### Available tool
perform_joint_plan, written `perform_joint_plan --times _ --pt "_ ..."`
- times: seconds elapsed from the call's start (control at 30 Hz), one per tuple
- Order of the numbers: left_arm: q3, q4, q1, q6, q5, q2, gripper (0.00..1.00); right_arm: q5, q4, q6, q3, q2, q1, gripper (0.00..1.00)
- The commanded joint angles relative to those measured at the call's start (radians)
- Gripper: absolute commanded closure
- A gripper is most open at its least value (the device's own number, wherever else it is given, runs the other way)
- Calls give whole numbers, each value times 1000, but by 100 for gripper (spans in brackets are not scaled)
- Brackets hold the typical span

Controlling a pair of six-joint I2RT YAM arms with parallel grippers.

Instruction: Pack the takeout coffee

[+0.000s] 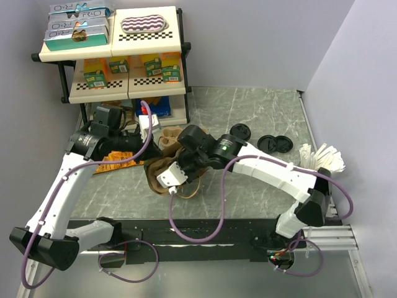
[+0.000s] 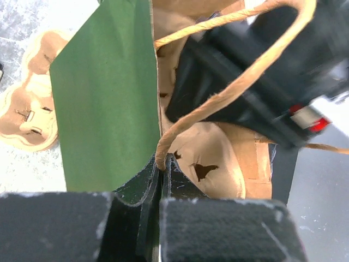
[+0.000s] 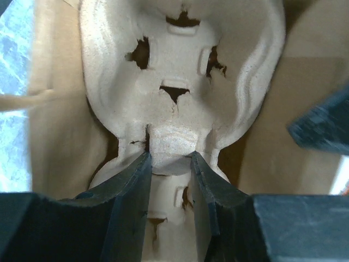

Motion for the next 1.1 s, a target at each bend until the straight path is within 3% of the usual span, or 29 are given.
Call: perform_joint_plan --times 0.0,0.8,0.97,1.07 --pt "36 -32 -5 31 49 15 99 43 25 0 53 60 -6 100" --pt "150 -87 1 -64 146 136 99 190 357 108 -148 -10 -14 100" --pt "194 -245 9 -6 215 201 99 150 299 106 -141 -72 -15 100" --pt "184 -253 9 -10 247 213 99 120 207 117 -110 -72 -11 100"
